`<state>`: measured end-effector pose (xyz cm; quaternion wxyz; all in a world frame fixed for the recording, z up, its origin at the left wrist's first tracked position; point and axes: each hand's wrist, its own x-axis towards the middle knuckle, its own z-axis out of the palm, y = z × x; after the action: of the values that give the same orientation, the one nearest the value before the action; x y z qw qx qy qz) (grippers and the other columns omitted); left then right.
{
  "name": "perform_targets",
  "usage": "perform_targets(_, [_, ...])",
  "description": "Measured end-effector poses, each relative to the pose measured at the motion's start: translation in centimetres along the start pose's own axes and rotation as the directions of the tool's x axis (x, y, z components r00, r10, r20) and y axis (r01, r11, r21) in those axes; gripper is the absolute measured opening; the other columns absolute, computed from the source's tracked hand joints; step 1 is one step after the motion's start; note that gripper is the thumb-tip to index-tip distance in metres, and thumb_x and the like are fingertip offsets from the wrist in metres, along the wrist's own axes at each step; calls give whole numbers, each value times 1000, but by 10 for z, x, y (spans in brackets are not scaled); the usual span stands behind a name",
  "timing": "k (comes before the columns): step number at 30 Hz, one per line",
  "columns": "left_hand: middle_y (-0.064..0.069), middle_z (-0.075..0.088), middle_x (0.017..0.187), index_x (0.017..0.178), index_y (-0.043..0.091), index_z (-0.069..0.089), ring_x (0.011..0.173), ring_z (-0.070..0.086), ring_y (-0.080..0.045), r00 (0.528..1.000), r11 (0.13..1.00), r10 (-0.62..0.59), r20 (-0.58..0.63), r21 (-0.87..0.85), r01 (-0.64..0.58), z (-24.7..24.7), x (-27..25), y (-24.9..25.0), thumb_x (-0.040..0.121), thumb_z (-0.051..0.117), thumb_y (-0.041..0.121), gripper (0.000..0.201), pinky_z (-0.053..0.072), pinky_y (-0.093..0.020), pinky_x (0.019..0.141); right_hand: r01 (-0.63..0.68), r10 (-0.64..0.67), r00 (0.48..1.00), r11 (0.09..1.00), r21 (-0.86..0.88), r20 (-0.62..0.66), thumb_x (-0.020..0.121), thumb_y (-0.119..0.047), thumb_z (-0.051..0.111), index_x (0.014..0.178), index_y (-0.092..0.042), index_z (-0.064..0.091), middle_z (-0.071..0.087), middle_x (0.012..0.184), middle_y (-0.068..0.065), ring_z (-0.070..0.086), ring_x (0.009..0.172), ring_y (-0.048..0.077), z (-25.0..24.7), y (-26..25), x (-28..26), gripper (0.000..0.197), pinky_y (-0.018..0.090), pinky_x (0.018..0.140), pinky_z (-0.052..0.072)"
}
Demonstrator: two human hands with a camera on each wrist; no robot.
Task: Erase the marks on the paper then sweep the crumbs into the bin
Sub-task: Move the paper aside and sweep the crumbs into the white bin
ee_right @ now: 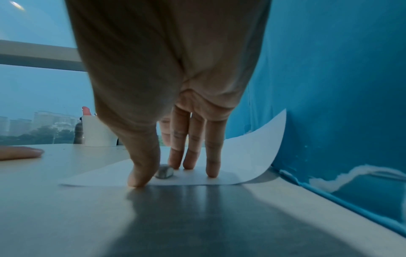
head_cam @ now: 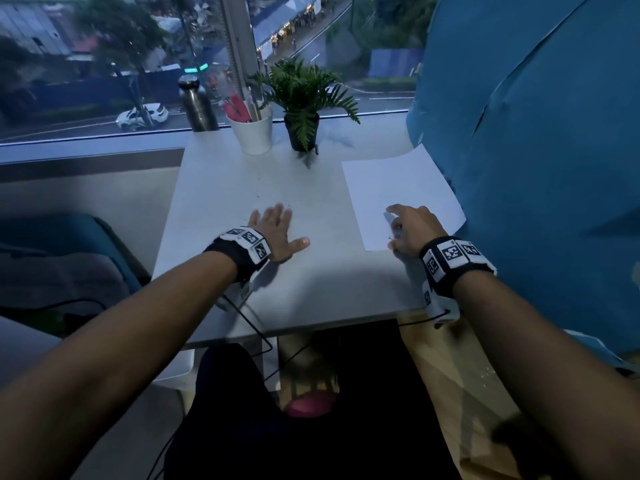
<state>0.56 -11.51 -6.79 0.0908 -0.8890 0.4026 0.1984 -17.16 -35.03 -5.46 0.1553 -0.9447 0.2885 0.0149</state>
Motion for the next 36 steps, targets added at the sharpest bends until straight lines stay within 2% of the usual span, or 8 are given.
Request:
perform_targets(2, [-11, -22, 160, 154, 12, -15, 149, -13, -30, 998, 1000, -11, -59, 3, 11, -1, 1, 9, 91, 20, 75, 96, -7, -49, 119, -10, 10, 1000, 1000, 7, 10, 74, -16, 76, 125, -22, 50, 67, 111, 8, 57, 104, 31, -1, -3, -2, 58, 41, 90, 53])
perform_targets(7, [-4, -21, 161, 155, 16, -12, 149, -14, -24, 966, 968, 252, -61, 0, -253, -8, 11, 57, 92, 19, 73, 91, -9, -48, 119, -10, 10, 1000, 1000, 21, -19, 75, -16, 76, 133, -19, 49, 65, 124, 7, 56, 113, 32, -5, -3, -13, 64, 41, 96, 50])
perform_targets(11, [1, -19, 162, 156, 22, -10, 150, -12, -19, 980, 978, 196, -9, -63, -197, -5, 24, 41, 93, 20, 72, 86, -7, -50, 118, 41, -31, 992, 995, 91, -119, 77, -28, 79, 131, -17, 56, 67, 123, 8, 60, 112, 32, -9, -6, -45, 60, 38, 97, 48])
perform_targets(17, [-3, -20, 161, 155, 17, -13, 150, -12, -21, 1000, 997, -22, -12, -73, 21, 3, 11, -19, 90, 16, 76, 93, -8, -49, 120, 93, -81, 993, 985, 147, -86, 76, -28, 80, 86, -14, 71, 65, 88, 4, 64, 84, 26, 27, 9, -82, 20, 35, 76, 53])
perform_targets(20, [-11, -19, 161, 154, 9, -13, 149, -14, -28, 990, 990, -135, -30, -39, 134, 0, 10, -31, 87, 14, 79, 100, -10, -48, 119, 127, -94, 972, 982, 141, -217, 77, -30, 79, 100, -14, 69, 65, 106, 6, 61, 97, 26, 33, 12, -80, 29, 35, 83, 51])
perform_targets(23, [-11, -20, 161, 155, 10, -12, 149, -14, -29, 996, 999, -20, -84, -27, 17, -8, 21, -21, 89, 15, 77, 97, -11, -46, 118, 141, -119, 964, 987, 79, -236, 79, -44, 73, 124, -22, 60, 57, 132, 9, 53, 122, 30, 33, 14, -67, 52, 44, 99, 45])
perform_targets(28, [0, -17, 162, 156, 19, -9, 150, -11, -20, 988, 982, 153, -31, -109, -156, -11, 40, -4, 93, 21, 71, 87, -6, -48, 118, 103, -76, 978, 986, 135, -197, 80, -44, 73, 141, -17, 37, 62, 130, 4, 57, 119, 30, 33, 11, -61, 76, 45, 98, 44])
perform_targets(36, [-2, -20, 161, 155, 15, -13, 150, -13, -20, 997, 993, -77, 3, -93, 77, -6, 29, -46, 89, 15, 78, 95, -7, -48, 119, 117, -52, 950, 974, 196, -309, 83, -51, 65, 139, -16, 40, 52, 138, 6, 48, 128, 28, 53, 26, -68, 71, 45, 106, 38])
